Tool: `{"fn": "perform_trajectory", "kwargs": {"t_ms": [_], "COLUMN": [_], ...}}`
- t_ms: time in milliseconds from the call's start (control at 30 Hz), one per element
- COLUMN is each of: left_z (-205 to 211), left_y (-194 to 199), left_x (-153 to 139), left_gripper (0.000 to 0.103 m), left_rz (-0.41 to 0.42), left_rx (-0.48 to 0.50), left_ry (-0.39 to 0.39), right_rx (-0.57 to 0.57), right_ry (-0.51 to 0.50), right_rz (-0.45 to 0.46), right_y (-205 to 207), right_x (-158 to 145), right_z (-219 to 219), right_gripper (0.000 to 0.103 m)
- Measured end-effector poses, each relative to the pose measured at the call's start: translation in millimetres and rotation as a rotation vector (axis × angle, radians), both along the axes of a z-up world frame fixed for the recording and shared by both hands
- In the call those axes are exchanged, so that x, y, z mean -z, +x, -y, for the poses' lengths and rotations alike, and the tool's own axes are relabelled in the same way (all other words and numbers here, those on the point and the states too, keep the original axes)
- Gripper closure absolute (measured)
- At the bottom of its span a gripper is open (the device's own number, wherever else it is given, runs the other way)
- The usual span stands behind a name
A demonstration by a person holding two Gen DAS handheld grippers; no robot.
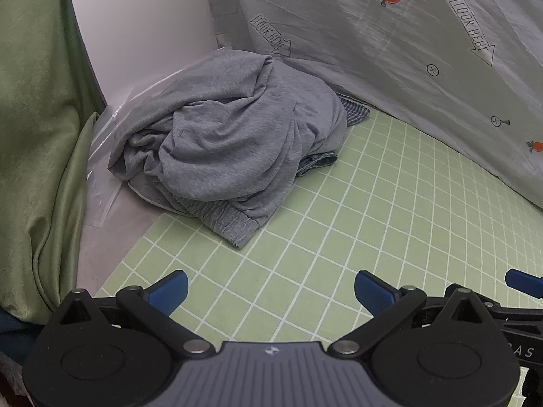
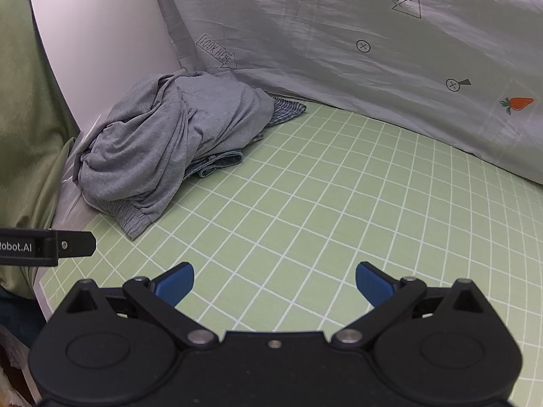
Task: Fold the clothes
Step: 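Move both grippers toward the heap of grey clothes, then grasp the grey garment with both grippers and pull it from the heap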
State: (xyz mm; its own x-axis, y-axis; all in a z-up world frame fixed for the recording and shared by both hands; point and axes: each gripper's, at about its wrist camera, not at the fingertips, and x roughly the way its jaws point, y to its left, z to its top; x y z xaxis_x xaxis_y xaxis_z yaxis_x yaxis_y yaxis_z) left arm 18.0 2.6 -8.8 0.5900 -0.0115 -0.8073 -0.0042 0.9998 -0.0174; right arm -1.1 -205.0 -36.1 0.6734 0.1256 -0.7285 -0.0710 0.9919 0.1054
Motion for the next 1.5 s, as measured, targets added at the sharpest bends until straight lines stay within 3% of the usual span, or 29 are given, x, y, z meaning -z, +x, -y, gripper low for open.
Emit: {"fn": "perform_trajectory", "kwargs": {"t_ms": [367,600,700,833,900,967,1000,1067,1100,1167,1200,1233,1500], "left_z": [-26,-55,-72,-94,-103,-108,-109,-111,-112,-115,-116,-117,-96], "left_y": [41,95,123,152,162,165,164,163,162,161,160,159,133], "left_x": [1,2,9,25,34,39,40,41,42,43,44,45,31], "left_gripper": [0.0,0.001,0.006,0.028,0.032,0.048,0.052,0.078,0.084,0.087,0.088,0.089,0.1], "left_rz": [-0.021,-0.036,-0.042,-0.08,-0.097,-0.105,-0.105,-0.105,-0.105,-0.106,-0.106,-0.106,-0.068], "left_rx": [-0.077,-0.132,-0.151,-0.181,-0.194,-0.203,-0.207,-0.216,-0.221,-0.23,-0.235,-0.239,-0.187], "left_ry": [-0.007,-0.021,-0.028,-0.064,-0.089,-0.102,-0.105,-0.11,-0.113,-0.118,-0.12,-0.123,-0.14], "right_rx": [-0.064,-0.12,-0.146,-0.184,-0.206,-0.223,-0.227,-0.24,-0.249,-0.276,-0.287,-0.297,-0.295], "right_ry": [-0.011,0.007,0.024,0.06,0.074,0.093,0.104,0.136,0.15,0.157,0.149,0.141,0.102], "right_rz": [-0.005,0.007,0.009,-0.01,-0.028,-0.052,-0.067,-0.101,-0.117,-0.126,-0.12,-0.113,-0.038], "right_y": [47,110,139,175,189,202,207,215,217,217,214,210,174], "right_x": [0,0,3,13,20,27,32,40,43,47,47,47,38], "right_z": [-28,-67,-87,-115,-127,-138,-143,-149,-152,-155,-155,-155,-132], "right_gripper": [0.001,0.005,0.011,0.019,0.023,0.028,0.033,0.046,0.057,0.074,0.092,0.099,0.101]}}
